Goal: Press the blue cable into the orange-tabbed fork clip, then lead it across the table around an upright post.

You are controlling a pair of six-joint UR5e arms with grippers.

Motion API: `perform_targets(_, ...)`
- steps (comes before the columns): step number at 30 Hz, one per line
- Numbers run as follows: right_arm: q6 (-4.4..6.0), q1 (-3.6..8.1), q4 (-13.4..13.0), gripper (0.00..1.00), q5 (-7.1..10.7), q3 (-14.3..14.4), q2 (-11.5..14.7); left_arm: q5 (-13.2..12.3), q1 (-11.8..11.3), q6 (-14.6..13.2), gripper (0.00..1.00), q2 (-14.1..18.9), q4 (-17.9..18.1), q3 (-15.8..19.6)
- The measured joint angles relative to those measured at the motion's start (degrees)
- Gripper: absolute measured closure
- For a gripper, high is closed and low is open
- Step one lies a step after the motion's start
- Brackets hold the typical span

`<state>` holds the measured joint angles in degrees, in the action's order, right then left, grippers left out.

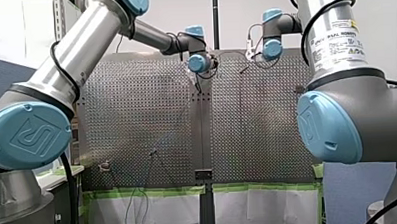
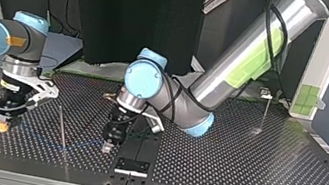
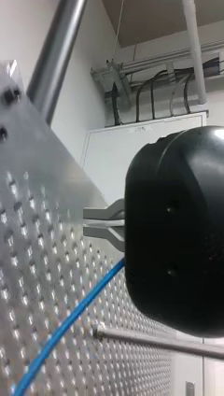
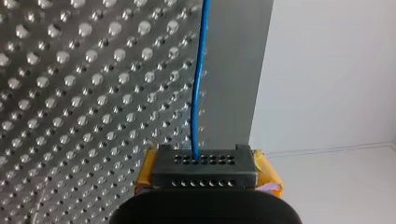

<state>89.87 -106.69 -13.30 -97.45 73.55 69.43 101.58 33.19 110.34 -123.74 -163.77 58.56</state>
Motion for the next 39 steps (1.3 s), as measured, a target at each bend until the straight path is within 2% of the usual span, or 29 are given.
perform_targets(11, -0.18, 0.82, -0.2, 1.0, -0.28, 1.9, -0.2, -0.1, 1.2, 0.6, 1.0, -3.2, 0.2, -0.1)
perform_targets(39, -0.11, 0.22, -1.0, 1.0, -0.73, 7.5, -5.2, 0.1, 1.5, 0.8, 1.0, -5.2, 0.3, -0.1)
